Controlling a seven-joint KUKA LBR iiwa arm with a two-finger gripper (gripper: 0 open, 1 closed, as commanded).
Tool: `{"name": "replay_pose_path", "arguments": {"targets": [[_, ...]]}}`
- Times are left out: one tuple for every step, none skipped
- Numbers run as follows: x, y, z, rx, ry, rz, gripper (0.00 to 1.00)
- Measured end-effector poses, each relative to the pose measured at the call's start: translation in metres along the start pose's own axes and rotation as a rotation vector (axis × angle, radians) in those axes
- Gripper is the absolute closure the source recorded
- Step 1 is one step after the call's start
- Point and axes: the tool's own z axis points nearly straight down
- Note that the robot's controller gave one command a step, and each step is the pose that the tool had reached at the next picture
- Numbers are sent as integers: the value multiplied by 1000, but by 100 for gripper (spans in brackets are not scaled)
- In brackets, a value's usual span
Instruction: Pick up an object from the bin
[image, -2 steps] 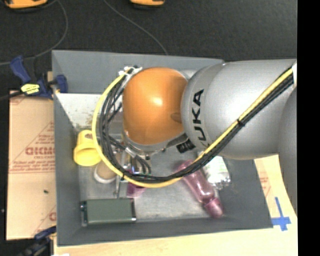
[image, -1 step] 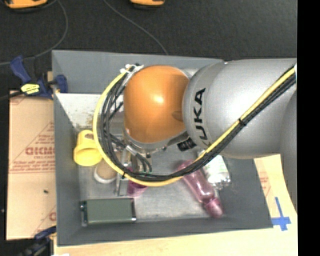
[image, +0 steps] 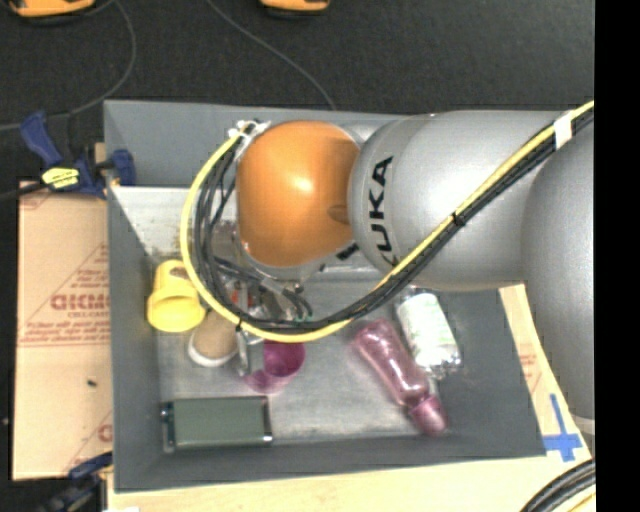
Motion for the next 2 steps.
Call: {"name": "replay_pose_path", "arguments": {"targets": [[-25, -35, 27, -1, -2, 146, 0], [-17, -39, 48, 1, 0, 72, 0]]}}
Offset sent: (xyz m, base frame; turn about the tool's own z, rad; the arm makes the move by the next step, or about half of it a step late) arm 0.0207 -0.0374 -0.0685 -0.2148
